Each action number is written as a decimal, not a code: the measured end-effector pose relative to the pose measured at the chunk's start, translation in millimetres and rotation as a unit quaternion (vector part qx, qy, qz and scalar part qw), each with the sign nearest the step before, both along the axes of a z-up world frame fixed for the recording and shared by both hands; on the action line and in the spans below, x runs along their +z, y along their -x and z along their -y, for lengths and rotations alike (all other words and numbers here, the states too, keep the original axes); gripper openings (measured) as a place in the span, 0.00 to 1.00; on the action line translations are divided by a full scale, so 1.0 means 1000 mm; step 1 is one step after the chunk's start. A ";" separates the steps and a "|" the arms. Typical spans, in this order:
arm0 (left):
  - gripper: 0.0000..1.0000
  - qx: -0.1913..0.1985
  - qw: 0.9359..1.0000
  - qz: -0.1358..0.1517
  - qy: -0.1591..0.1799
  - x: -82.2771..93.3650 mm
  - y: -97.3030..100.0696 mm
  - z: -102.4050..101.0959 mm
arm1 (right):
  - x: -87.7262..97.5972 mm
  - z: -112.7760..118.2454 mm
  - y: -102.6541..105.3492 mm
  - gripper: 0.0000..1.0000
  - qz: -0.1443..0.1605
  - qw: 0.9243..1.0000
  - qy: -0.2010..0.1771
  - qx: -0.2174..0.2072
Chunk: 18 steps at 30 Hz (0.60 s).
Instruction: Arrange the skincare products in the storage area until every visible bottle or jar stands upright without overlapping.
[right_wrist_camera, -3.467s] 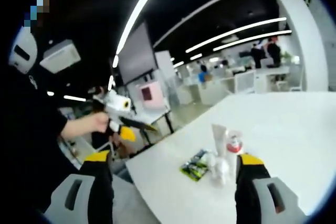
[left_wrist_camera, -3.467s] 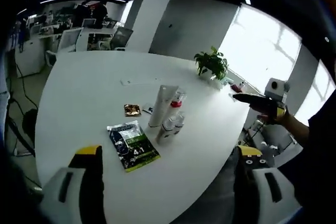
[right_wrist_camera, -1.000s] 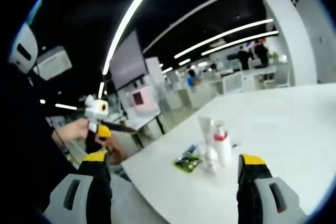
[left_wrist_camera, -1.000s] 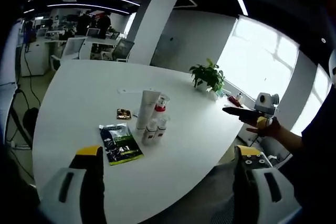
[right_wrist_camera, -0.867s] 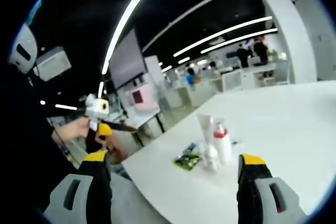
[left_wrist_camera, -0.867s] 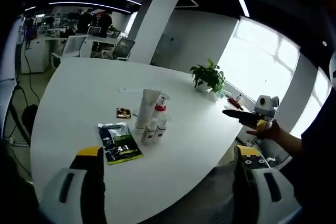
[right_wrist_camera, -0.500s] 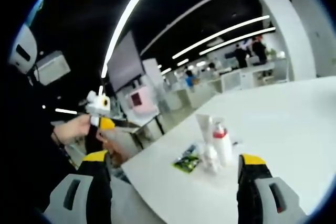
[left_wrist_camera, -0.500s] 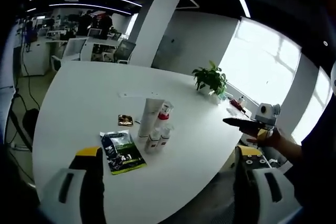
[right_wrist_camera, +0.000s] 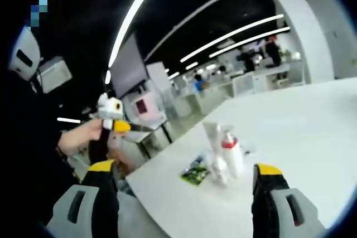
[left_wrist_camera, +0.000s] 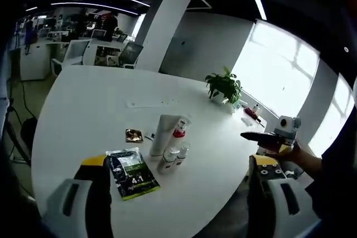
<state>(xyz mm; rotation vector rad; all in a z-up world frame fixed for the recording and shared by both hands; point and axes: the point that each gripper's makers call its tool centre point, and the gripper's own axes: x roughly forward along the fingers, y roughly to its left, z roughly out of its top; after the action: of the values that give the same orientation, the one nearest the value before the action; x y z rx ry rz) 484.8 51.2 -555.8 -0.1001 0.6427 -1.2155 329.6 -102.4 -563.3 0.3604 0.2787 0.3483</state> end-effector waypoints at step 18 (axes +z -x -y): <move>0.91 -0.032 0.998 -0.012 -0.053 -0.052 -0.052 0.032 | -0.017 0.013 -0.017 0.99 -0.025 0.999 -0.011 -0.019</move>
<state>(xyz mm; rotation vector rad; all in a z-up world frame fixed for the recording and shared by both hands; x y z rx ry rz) 536.6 19.1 -607.9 -0.0050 0.7345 -1.2412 346.4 -115.8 -580.6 0.3955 0.3160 0.3053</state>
